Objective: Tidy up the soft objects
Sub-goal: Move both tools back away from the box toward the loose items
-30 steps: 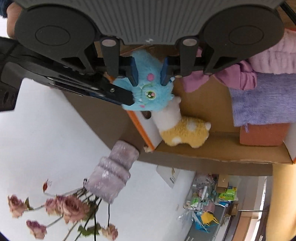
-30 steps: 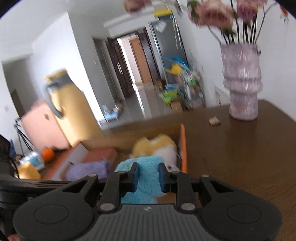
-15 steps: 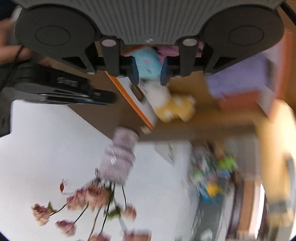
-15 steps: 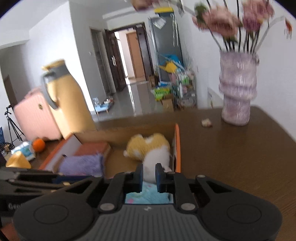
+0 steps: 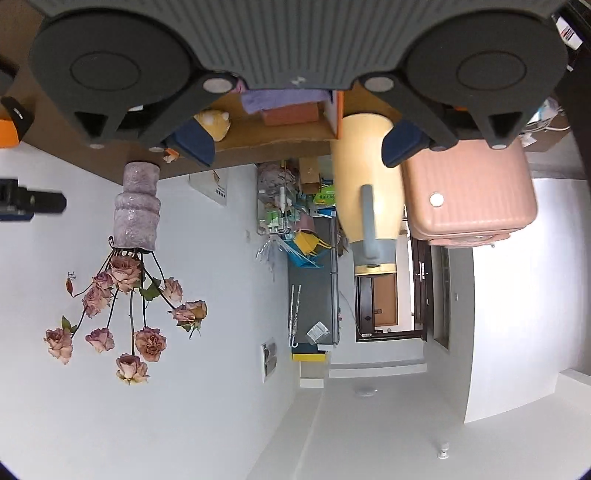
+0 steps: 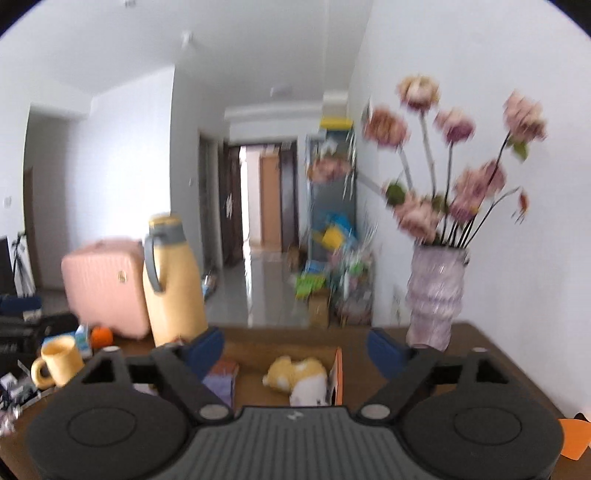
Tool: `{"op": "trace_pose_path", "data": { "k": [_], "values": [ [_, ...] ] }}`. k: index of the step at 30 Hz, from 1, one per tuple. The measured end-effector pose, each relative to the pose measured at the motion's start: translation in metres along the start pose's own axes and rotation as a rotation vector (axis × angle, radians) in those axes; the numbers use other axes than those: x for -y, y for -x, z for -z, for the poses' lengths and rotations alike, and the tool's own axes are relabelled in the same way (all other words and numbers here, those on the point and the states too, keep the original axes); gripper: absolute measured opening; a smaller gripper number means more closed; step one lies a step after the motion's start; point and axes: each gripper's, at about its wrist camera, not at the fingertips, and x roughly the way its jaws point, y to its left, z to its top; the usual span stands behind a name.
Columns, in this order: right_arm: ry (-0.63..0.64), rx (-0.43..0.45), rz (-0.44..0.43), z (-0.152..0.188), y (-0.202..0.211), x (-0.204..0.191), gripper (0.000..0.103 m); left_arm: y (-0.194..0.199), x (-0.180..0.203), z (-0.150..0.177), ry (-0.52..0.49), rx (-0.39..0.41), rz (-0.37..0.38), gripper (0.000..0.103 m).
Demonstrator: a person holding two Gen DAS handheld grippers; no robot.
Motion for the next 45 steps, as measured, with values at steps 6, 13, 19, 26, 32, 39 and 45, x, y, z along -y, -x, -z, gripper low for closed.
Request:
{"op": "trace_pose_path", "data": {
  "k": [6, 13, 19, 26, 32, 39, 45],
  "values": [
    [-0.012, 0.087, -0.012, 0.005, 0.034, -0.019, 0.089, 0.034, -0.006, 0.004, 0.019, 0.03, -0.004, 0.102],
    [-0.008, 0.107, -0.01, 0.01, 0.065, -0.029, 0.093, 0.083, -0.011, 0.019, 0.063, 0.078, -0.071, 0.103],
    [-0.039, 0.078, -0.05, 0.058, 0.114, -0.033, 0.094, 0.136, 0.0, 0.074, 0.031, 0.074, -0.025, 0.103],
    [0.001, 0.091, -0.083, 0.137, 0.174, -0.043, 0.096, 0.175, -0.003, 0.15, 0.031, -0.058, -0.037, 0.103],
    [0.019, -0.021, -0.085, 0.191, 0.199, -0.051, 0.096, 0.181, -0.003, 0.166, 0.032, -0.131, 0.022, 0.103],
    [0.009, -0.1, -0.011, 0.197, 0.174, -0.051, 0.096, 0.125, 0.033, 0.161, 0.059, -0.184, 0.103, 0.103],
    [-0.082, -0.149, 0.047, 0.2, 0.143, -0.021, 0.096, 0.056, 0.09, 0.157, -0.012, -0.195, 0.157, 0.103]
  ]
}}
